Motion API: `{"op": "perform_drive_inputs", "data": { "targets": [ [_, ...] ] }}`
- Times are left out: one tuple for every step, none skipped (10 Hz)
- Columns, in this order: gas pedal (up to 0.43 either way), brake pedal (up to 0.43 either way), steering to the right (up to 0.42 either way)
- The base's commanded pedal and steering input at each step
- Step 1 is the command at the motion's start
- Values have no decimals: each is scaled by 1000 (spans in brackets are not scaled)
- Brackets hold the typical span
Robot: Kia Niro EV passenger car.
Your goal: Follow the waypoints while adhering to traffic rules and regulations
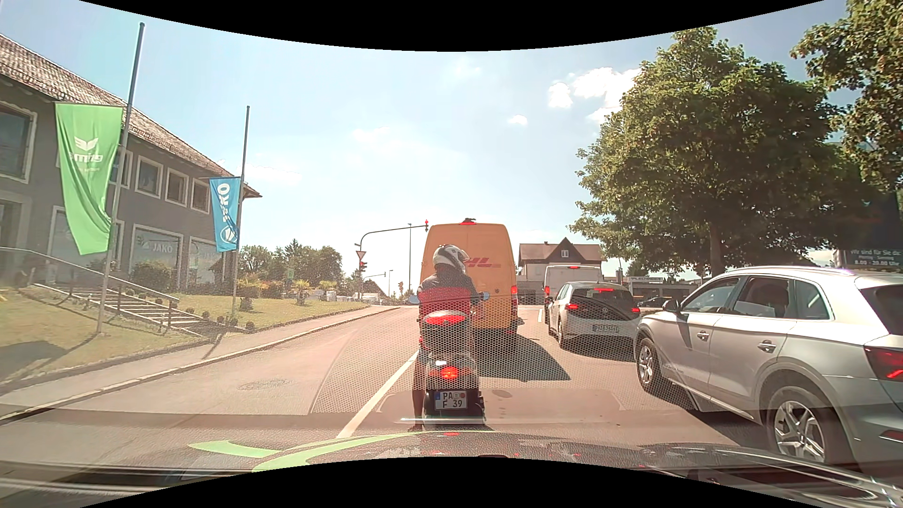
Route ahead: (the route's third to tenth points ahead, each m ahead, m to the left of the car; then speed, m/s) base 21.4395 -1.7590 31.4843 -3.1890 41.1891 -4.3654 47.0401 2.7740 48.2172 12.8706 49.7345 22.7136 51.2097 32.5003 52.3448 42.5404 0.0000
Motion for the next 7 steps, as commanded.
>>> {"op": "perform_drive_inputs", "data": {
  "targets": [
    [0,250,24],
    [0,244,24],
    [0,250,24],
    [0,244,24],
    [0,250,24],
    [0,244,24],
    [0,250,24]
  ]
}}
